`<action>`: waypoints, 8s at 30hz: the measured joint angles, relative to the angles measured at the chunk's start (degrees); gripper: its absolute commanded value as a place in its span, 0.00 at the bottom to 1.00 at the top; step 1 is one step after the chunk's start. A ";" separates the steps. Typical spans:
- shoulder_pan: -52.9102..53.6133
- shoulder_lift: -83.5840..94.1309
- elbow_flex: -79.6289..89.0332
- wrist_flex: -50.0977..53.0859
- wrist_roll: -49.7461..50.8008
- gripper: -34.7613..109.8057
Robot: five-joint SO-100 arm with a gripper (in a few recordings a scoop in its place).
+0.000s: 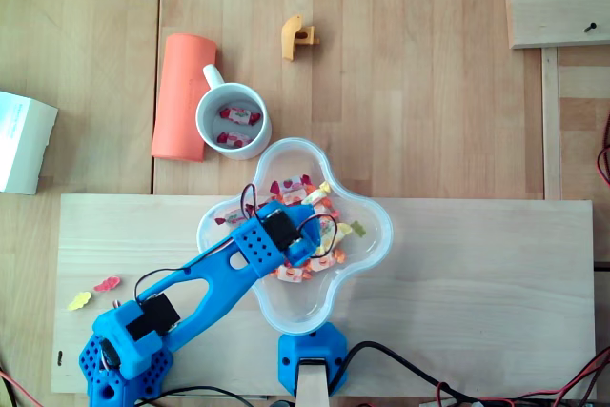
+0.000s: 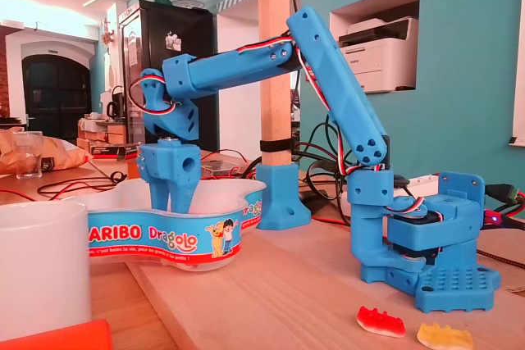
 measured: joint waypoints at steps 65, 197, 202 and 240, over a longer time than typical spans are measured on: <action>0.62 1.32 -0.88 0.26 0.88 0.27; -28.56 16.87 -0.97 -9.67 4.75 0.22; -29.97 18.28 -0.97 -9.67 -0.62 0.25; -42.36 78.57 94.13 -103.97 -9.32 0.25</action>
